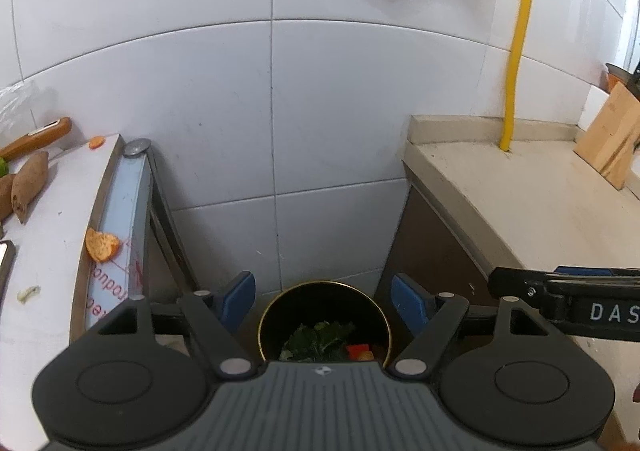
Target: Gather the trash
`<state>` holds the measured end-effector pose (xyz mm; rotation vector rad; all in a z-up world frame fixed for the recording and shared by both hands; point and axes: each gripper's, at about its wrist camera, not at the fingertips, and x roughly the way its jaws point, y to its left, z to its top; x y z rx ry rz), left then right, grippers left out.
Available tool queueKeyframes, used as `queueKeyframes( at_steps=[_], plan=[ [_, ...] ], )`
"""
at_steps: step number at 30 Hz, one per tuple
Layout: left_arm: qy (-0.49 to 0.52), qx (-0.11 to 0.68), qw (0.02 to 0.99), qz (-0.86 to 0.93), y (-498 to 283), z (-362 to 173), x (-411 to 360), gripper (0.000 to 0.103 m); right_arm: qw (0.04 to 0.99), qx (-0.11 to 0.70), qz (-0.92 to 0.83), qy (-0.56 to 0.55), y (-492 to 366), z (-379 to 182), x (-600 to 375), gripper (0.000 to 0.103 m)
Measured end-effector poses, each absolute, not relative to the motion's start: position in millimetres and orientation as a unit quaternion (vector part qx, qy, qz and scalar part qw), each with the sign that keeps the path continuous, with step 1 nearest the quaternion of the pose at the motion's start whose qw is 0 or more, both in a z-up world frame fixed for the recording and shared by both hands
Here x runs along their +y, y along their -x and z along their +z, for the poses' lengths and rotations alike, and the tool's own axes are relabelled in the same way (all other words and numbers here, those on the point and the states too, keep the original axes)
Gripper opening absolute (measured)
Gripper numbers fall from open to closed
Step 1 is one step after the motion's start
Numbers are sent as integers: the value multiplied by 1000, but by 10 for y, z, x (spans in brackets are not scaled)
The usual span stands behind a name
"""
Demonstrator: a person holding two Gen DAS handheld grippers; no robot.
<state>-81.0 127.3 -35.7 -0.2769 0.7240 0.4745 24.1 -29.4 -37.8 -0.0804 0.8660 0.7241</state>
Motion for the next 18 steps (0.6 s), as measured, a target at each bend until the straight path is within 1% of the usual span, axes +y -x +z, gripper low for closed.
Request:
queueKeyframes(
  at_steps=[18],
  plan=[
    [122, 353, 902, 217, 982, -354, 1106, 71, 845, 406, 345, 38, -22, -356, -406, 83]
  ],
)
